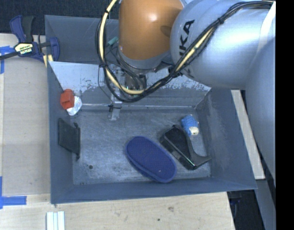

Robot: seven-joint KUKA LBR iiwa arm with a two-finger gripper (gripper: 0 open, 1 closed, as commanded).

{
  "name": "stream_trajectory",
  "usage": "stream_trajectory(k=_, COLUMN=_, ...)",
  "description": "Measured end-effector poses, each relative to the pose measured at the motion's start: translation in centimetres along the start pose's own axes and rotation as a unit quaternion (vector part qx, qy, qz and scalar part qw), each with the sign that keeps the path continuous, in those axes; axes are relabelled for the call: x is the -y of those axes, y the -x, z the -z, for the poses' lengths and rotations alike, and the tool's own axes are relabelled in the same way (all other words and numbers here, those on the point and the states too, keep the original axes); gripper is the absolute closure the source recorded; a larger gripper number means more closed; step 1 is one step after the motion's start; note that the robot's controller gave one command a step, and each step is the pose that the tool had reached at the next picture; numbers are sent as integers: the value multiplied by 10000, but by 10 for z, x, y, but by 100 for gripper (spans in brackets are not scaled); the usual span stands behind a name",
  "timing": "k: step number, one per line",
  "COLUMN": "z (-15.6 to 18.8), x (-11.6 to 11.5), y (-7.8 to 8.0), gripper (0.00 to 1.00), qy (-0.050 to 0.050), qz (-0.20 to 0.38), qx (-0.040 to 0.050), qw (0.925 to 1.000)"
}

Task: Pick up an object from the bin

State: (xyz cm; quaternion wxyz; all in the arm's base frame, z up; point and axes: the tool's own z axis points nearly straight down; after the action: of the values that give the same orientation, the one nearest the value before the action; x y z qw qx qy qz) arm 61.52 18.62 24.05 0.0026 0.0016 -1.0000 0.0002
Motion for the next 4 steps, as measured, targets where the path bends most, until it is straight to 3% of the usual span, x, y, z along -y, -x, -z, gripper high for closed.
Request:
stream_trajectory(k=1, z=-51, x=86, y=-4, gripper=0, qy=-22, qz=401, qx=14, qw=9992)
stream_trajectory(k=2, z=-169, x=143, y=-32, gripper=0, qy=4, qz=601, qx=-5, qw=9982)
stream_trajectory(k=3, z=-166, x=134, y=-71, gripper=0, qy=-7, qz=3546, qx=69, qw=9350)
stream_trajectory(k=4, z=-169, x=126, y=-97, gripper=0, qy=-20, qz=5561, qx=82, qw=8310)
